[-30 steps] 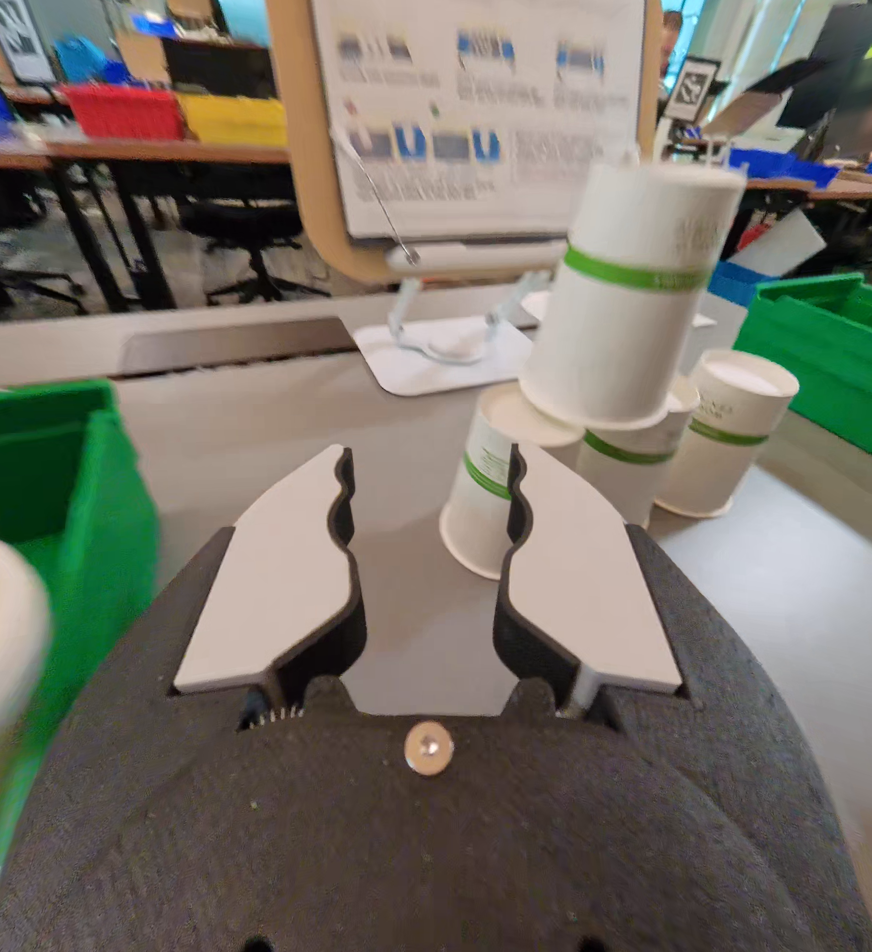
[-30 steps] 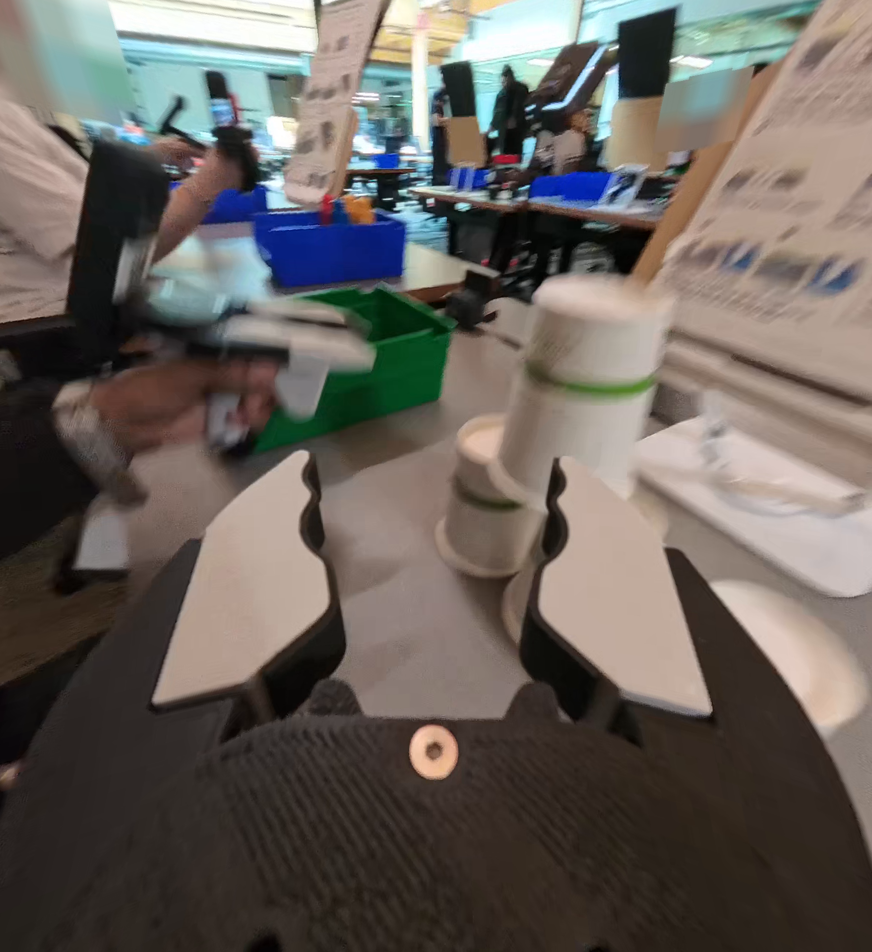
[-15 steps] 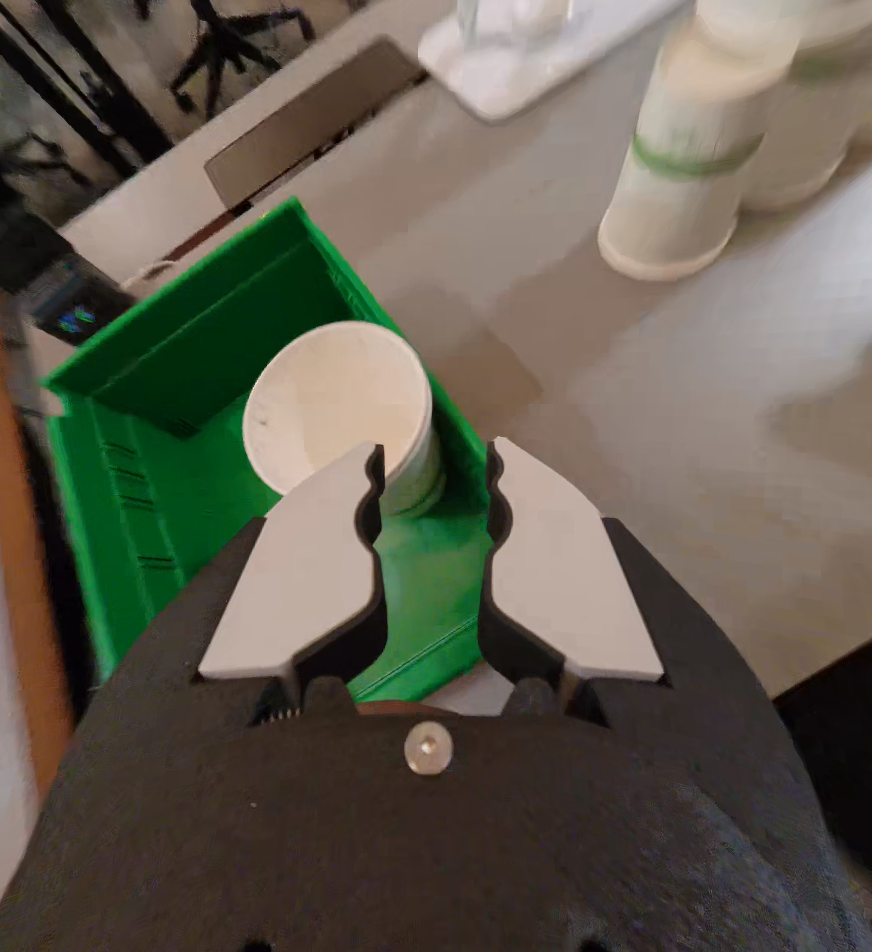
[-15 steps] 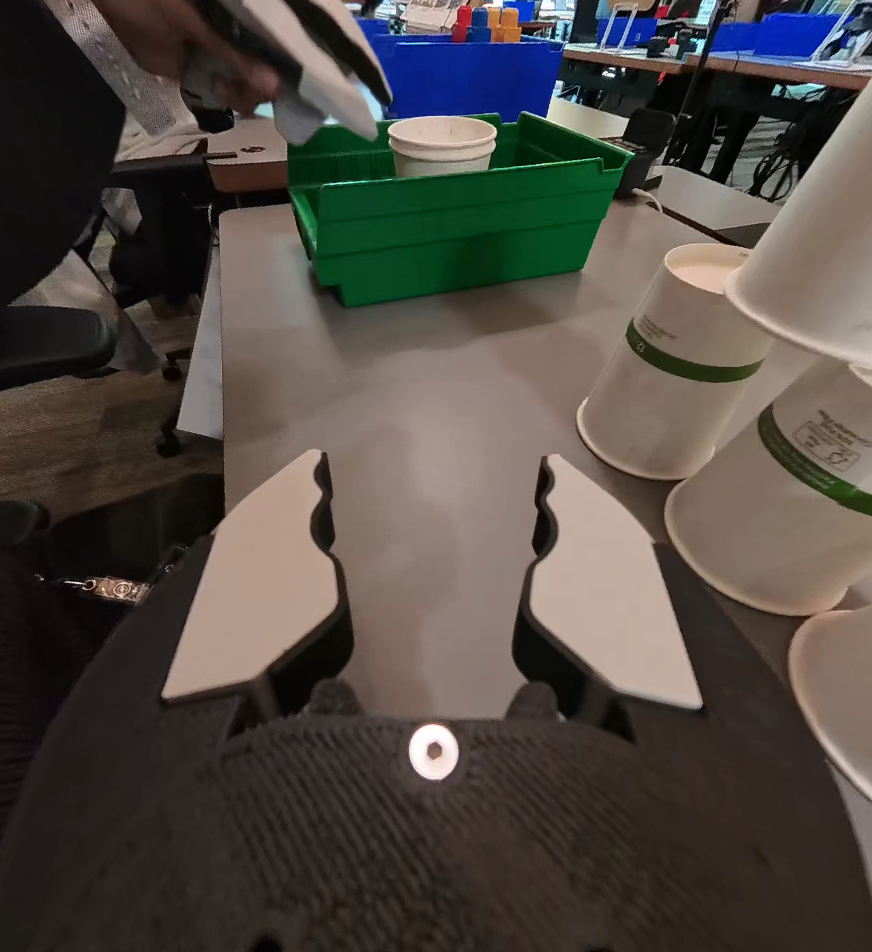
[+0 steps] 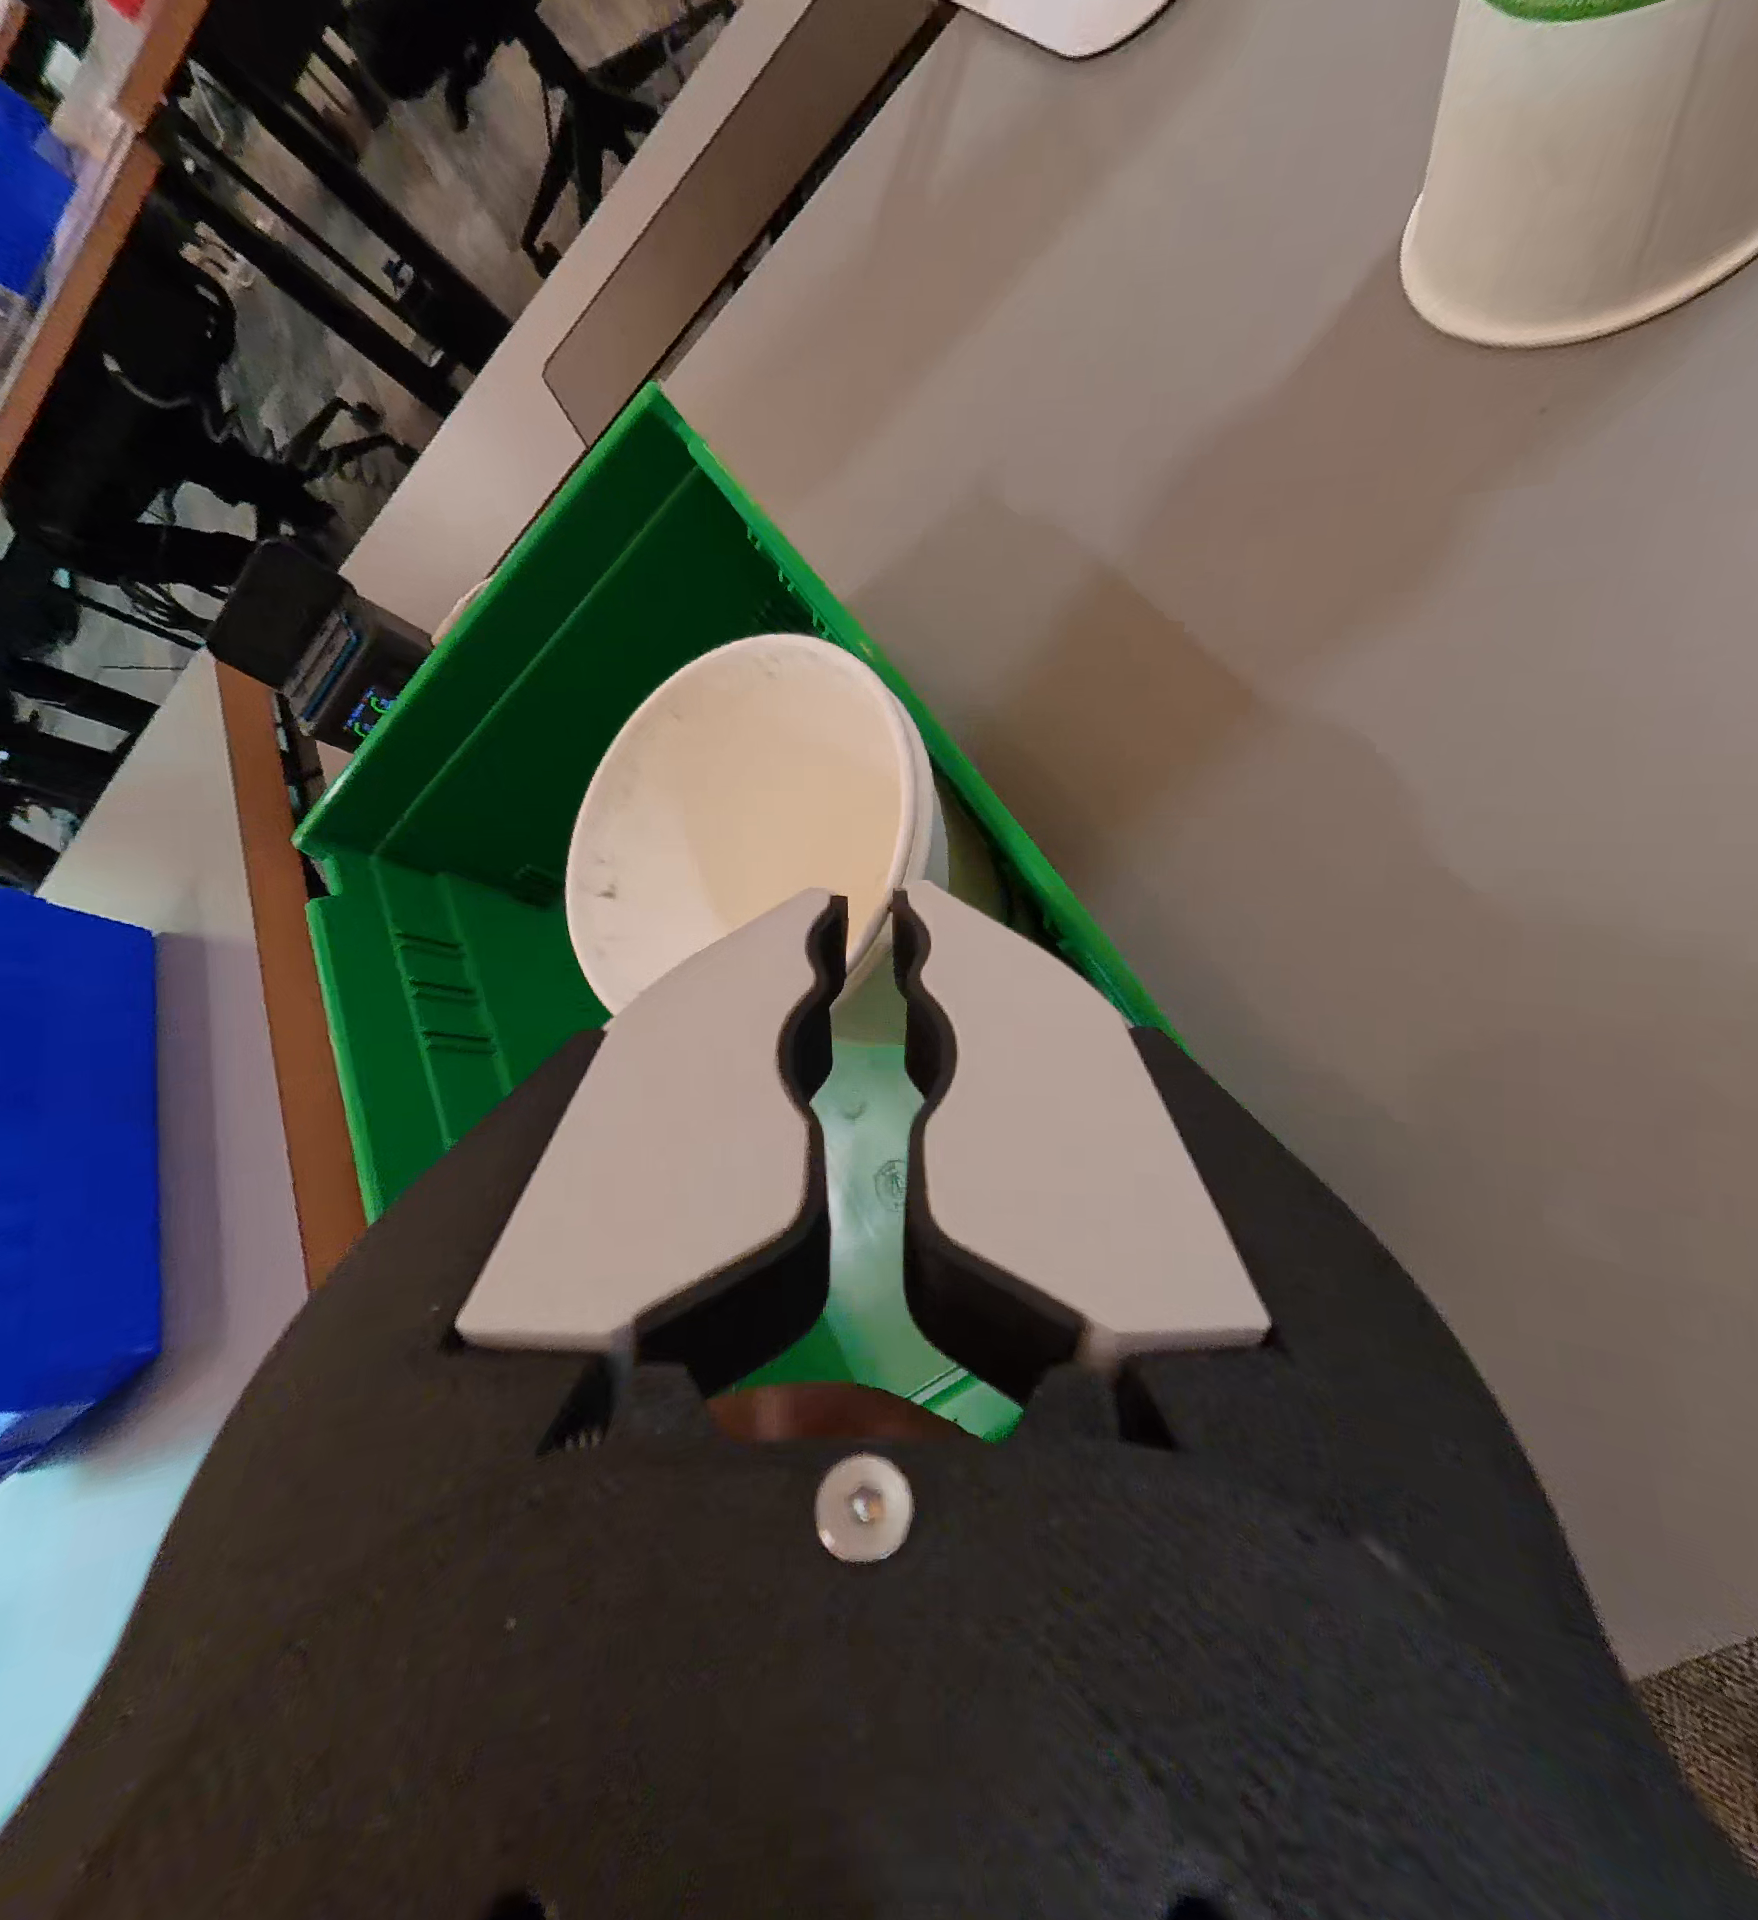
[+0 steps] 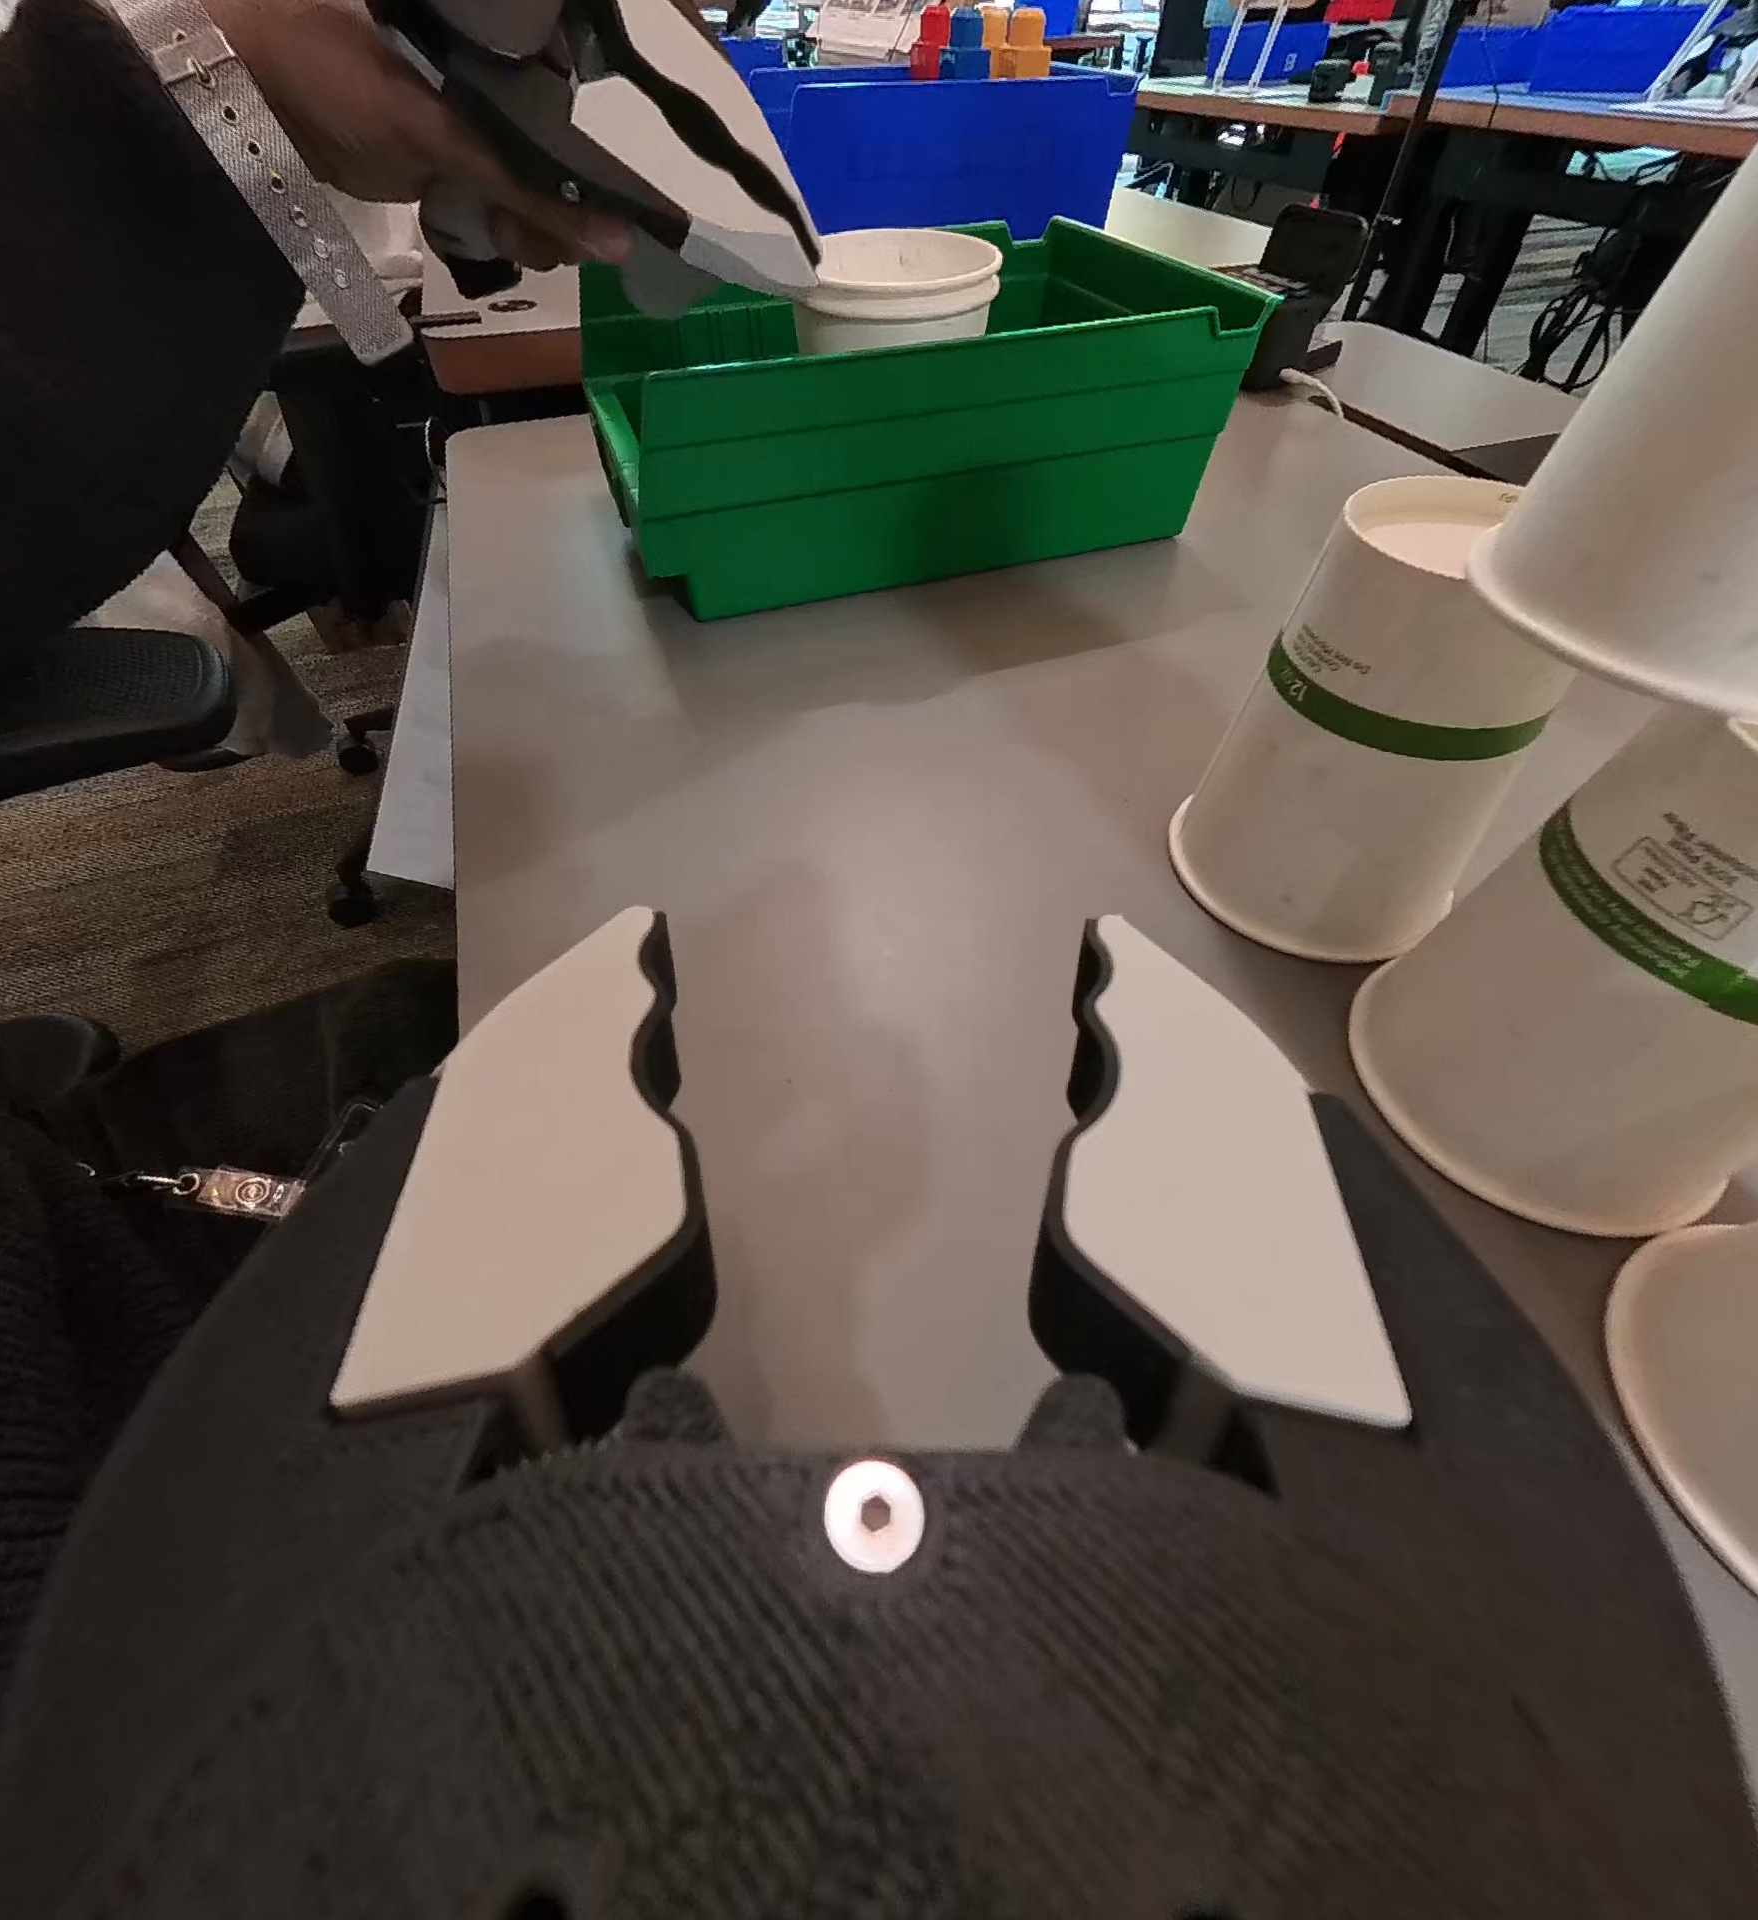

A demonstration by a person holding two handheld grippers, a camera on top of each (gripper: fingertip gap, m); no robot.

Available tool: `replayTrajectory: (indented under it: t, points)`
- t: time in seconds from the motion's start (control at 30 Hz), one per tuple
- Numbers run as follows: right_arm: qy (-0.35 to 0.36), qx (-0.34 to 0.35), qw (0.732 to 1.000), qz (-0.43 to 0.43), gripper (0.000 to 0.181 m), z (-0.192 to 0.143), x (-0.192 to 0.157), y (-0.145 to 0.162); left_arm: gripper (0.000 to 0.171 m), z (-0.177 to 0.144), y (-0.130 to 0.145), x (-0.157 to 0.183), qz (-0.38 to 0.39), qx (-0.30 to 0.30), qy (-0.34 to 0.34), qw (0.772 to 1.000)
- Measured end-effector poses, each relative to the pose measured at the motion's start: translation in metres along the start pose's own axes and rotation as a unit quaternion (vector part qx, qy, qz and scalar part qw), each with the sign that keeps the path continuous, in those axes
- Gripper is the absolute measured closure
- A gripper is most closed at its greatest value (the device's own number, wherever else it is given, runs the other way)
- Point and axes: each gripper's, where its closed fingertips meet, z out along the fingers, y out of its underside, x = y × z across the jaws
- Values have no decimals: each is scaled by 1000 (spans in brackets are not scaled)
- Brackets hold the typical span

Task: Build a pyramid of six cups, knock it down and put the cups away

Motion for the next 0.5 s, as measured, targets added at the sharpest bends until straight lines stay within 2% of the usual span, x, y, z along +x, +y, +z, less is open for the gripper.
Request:
replayTrajectory:
  t: [0.23, 0.4, 0.5]
  points:
    - [-3, -2, 1000, 7, 108, 0, 0, 1, 159, 3, 7, 0, -2, -13, 4, 1000]
    - [-10, 2, 1000, 25, 109, 0, 0, 0, 165, 1, 4, 4, 4, -3, 19, 1000]
    - [-10, 2, 1000, 30, 109, 0, 1, 0, 166, -1, 2, -1, 11, 0, 5, 1000]
